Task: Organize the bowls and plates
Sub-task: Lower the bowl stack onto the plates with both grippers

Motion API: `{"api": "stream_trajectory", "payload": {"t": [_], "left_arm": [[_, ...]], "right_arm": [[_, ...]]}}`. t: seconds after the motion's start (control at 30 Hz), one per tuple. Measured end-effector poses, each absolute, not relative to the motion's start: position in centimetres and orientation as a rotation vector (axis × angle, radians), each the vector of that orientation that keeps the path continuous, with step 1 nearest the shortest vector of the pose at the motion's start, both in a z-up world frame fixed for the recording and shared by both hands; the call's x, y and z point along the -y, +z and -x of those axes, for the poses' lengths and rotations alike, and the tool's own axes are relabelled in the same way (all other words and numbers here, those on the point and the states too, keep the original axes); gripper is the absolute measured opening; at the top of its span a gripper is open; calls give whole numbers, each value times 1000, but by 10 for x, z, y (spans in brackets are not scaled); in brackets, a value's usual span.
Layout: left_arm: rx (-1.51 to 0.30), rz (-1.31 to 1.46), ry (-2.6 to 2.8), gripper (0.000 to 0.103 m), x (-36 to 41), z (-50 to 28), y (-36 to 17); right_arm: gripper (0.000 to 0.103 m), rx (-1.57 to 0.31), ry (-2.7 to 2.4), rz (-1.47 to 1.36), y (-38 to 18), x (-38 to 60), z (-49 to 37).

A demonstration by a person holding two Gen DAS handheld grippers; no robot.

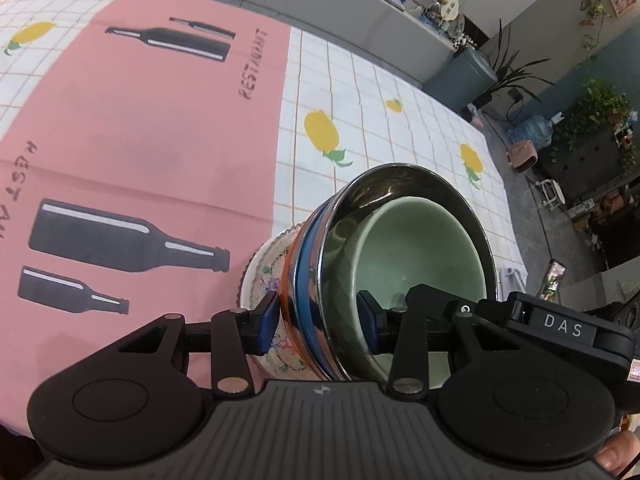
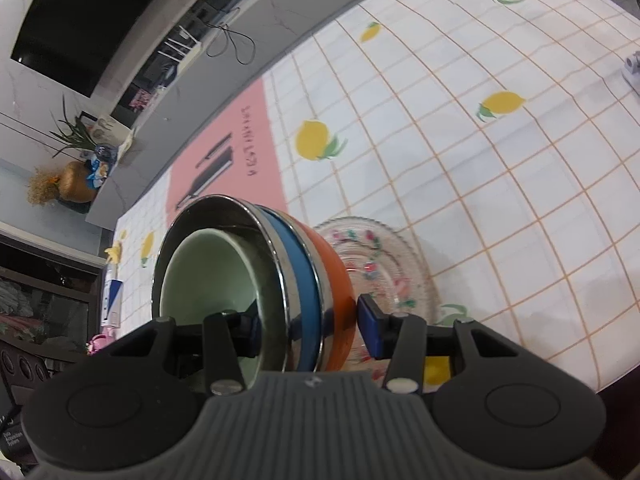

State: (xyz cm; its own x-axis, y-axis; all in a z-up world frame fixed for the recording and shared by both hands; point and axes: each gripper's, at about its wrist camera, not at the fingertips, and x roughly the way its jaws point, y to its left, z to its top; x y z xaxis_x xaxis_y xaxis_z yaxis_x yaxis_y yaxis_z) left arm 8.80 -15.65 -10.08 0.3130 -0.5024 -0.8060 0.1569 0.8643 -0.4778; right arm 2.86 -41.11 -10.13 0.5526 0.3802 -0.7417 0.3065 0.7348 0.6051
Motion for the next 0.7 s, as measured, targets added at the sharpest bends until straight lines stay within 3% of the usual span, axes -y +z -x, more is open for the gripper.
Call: {"api": "stream_trajectory", "payload": {"t": [0.7], "left_arm": [[-1172,305,-427,45,163,-88,-107]], "right_arm": [[46,-1108,26,-758,-116,412,-46]]}}
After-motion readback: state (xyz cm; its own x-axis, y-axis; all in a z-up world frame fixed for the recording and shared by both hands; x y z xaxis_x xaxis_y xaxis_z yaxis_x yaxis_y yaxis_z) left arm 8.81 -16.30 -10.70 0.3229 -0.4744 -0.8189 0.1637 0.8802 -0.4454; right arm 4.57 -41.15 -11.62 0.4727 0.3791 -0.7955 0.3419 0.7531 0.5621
